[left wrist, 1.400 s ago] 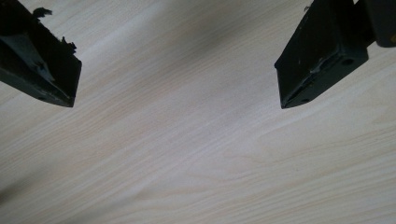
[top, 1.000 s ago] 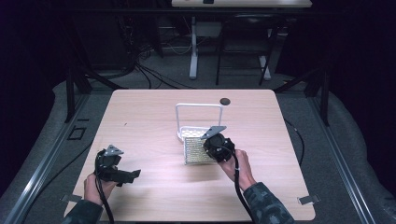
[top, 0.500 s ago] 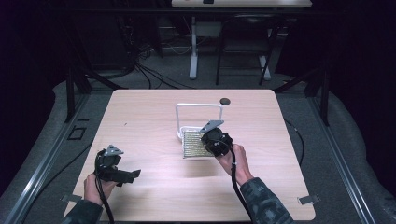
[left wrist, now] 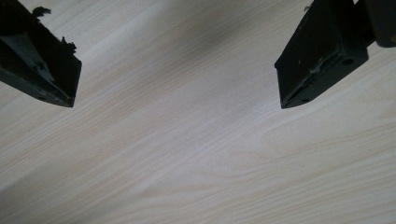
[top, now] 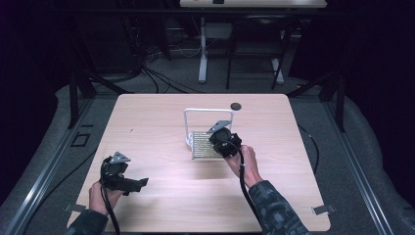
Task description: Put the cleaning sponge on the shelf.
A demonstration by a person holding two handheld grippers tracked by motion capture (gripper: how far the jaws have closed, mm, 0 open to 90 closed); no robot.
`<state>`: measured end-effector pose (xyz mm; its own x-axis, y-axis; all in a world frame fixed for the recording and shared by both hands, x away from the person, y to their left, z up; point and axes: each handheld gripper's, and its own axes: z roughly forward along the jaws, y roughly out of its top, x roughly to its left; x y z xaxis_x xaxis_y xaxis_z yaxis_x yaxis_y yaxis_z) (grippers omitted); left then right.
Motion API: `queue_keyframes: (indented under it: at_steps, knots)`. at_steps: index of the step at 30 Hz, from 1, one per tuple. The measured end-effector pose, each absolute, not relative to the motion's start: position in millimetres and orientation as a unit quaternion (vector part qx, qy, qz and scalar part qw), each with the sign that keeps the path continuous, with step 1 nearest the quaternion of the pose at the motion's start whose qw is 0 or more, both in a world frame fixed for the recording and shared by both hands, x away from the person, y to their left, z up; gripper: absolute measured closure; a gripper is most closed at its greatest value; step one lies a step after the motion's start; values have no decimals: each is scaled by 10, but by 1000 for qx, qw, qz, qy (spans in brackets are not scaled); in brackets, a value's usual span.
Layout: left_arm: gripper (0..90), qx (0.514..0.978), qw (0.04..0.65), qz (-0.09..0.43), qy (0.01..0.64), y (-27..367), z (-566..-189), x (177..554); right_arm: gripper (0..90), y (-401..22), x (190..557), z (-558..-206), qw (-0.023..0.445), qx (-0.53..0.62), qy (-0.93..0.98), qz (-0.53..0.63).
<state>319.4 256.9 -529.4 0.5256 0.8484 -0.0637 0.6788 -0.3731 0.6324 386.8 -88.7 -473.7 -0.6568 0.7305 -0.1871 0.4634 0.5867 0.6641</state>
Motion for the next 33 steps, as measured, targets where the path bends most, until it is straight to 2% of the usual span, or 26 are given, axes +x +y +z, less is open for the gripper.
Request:
queue_keyframes:
  at_steps: [14,33]
  knots:
    - [1,818,312,135,464,2559,-5288,3204,900,-778,4079,-4745,247,351,857,285]
    - [1,820,313,136,460,2542,-5286,3211,900,-762,4310,-4850,250,372,851,274]
